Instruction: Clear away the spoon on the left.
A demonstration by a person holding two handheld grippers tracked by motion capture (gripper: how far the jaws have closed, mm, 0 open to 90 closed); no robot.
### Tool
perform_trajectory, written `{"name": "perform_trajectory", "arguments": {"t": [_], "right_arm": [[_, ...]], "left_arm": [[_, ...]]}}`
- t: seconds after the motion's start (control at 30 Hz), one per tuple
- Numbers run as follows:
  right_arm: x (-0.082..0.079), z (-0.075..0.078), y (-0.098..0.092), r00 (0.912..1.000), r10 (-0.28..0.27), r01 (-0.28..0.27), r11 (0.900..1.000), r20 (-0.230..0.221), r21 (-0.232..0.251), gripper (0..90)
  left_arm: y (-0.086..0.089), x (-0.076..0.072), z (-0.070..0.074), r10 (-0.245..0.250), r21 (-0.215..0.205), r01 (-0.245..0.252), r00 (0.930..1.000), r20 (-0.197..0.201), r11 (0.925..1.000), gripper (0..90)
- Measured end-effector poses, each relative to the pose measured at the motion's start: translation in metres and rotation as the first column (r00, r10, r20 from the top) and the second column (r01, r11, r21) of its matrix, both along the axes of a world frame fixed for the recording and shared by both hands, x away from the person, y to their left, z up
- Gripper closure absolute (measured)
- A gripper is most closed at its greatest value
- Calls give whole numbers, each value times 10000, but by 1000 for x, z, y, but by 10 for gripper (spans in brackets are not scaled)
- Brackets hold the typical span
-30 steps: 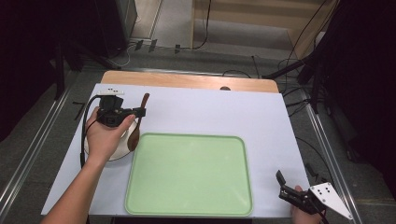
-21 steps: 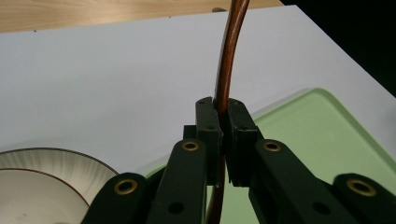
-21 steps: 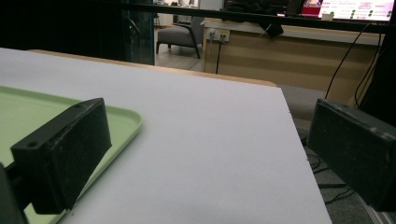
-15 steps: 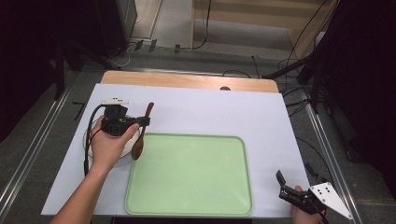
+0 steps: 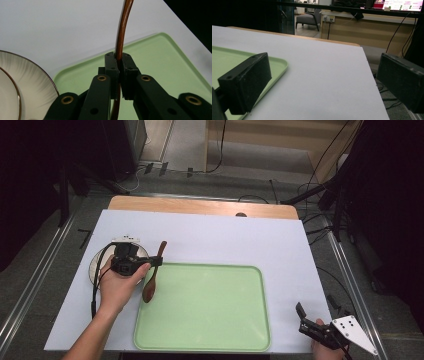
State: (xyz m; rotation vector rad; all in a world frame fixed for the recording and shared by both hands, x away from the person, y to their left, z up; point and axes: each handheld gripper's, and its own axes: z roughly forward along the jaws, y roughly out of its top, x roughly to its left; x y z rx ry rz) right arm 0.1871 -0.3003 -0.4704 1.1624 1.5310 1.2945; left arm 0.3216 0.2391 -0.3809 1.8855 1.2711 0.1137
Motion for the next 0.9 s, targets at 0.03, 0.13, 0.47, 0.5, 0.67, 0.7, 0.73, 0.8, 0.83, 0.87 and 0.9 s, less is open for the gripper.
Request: {"name": "perform_trajectory", "arguments": {"t": [0.03,0.13,0.47,0.5,0.67,0.7,0.73,0.8,0.83,0.87,0.9], "right_arm": [[0,0,0,10000,7,-7,10000,12,-5,1],[0,0,0,10000,17,-17,10000,10,-15,1],[0,0,0,10000,10,-10,10000,14,-3,1],[0,0,0,10000,4,-4,10000,4,8,1],[0,0,0,10000,15,-15,10000,17,-5,1],[0,0,0,10000,19,-19,10000,20,9,1],[0,0,0,10000,25,-25,10000,22,1,1],[0,0,1,10000,9,-9,10000,9,-2,1],[0,0,1,10000,14,-14,10000,11,2,1],[0,0,1,10000,15,-15,10000,5,3,1],[0,0,1,10000,5,-5,10000,3,5,1]], "left_arm": [[0,0,-1,-13,-10,13,10000,-45,10000,856],[-1,-2,-4,-47,-33,46,9999,-137,10000,856],[-7,-5,-16,-145,-58,143,9990,-422,9999,856],[-7,-6,-17,-129,-71,126,9990,-432,9999,856],[-7,-7,-18,-138,-77,135,9987,-489,9999,855],[-7,-7,-18,-144,-91,140,9987,-488,9999,856],[-7,-7,-19,-142,-106,137,9987,-487,9998,856],[-6,-7,-19,-156,-141,148,9985,-525,9998,855],[-6,-7,-20,-146,-158,138,9984,-537,9998,856],[-6,-8,-20,-187,-170,178,9983,-553,9997,855],[-6,-8,-21,-192,-188,181,9982,-568,9997,856]]}}
